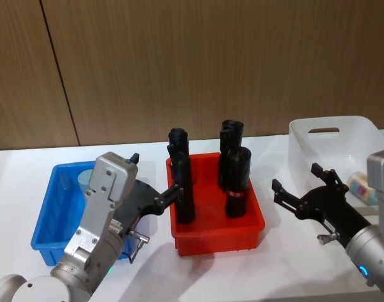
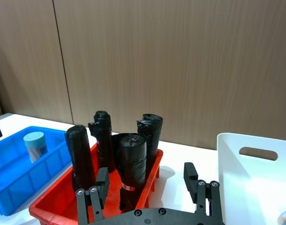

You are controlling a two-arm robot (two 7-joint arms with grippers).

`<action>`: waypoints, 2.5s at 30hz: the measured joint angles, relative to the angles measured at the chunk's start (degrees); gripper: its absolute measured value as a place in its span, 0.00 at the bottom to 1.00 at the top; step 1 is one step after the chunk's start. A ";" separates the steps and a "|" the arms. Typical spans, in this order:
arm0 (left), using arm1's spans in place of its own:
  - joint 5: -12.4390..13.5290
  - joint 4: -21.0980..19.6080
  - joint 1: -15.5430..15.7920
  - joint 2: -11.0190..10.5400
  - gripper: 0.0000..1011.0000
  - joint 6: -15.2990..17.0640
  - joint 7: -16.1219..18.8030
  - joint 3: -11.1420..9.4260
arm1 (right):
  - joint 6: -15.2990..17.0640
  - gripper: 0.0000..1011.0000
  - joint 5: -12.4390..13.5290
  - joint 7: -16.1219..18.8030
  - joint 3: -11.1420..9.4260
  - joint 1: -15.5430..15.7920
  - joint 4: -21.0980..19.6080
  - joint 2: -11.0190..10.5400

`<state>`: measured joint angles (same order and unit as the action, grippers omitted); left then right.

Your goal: Pick the cotton swabs from the blue box and place them into the white box.

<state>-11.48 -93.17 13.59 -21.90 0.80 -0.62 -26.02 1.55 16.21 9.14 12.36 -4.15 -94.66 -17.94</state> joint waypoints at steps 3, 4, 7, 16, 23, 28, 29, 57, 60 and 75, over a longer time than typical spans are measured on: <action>0.00 0.00 0.00 0.00 0.99 0.00 -0.01 0.00 | -0.10 0.99 0.00 1.41 -0.07 -0.82 1.10 0.12; 0.00 0.00 0.00 0.00 0.99 0.00 -0.01 0.00 | -0.14 0.99 0.00 1.89 -0.09 -1.12 1.51 0.16; 0.00 0.00 0.00 0.00 0.99 0.00 -0.01 0.00 | -0.38 0.99 0.06 4.43 -0.19 -2.68 3.67 0.41; 0.00 0.00 0.00 0.00 0.99 0.00 -0.01 0.00 | -1.16 0.99 0.12 11.05 -0.21 -7.00 9.66 1.29; 0.00 0.00 0.00 0.00 0.99 0.00 -0.01 0.00 | -1.96 0.99 -0.51 16.34 0.11 -11.97 16.55 2.64; 0.00 0.00 0.00 0.00 0.99 0.00 -0.01 0.00 | -2.39 0.99 -0.90 18.49 0.31 -14.70 20.40 3.44; 0.00 0.00 0.00 0.00 0.99 0.00 -0.02 0.00 | -2.47 0.99 -0.98 18.92 0.35 -15.15 21.05 3.56; 0.00 0.00 0.00 0.00 0.99 0.00 -0.01 0.00 | -6.37 0.99 -0.12 25.50 0.44 -30.30 45.49 7.79; 0.00 0.00 0.00 0.00 0.99 0.00 -0.01 0.00 | -6.84 0.99 0.27 26.12 0.38 -31.49 47.60 8.10; 0.00 0.00 0.00 0.00 0.99 0.00 -0.01 0.00 | -9.75 0.99 2.30 31.92 0.20 -37.07 57.80 9.41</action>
<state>-11.48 -93.18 13.59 -21.89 0.80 -0.62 -26.03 -8.20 18.51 41.05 12.56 -41.21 -36.86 -8.54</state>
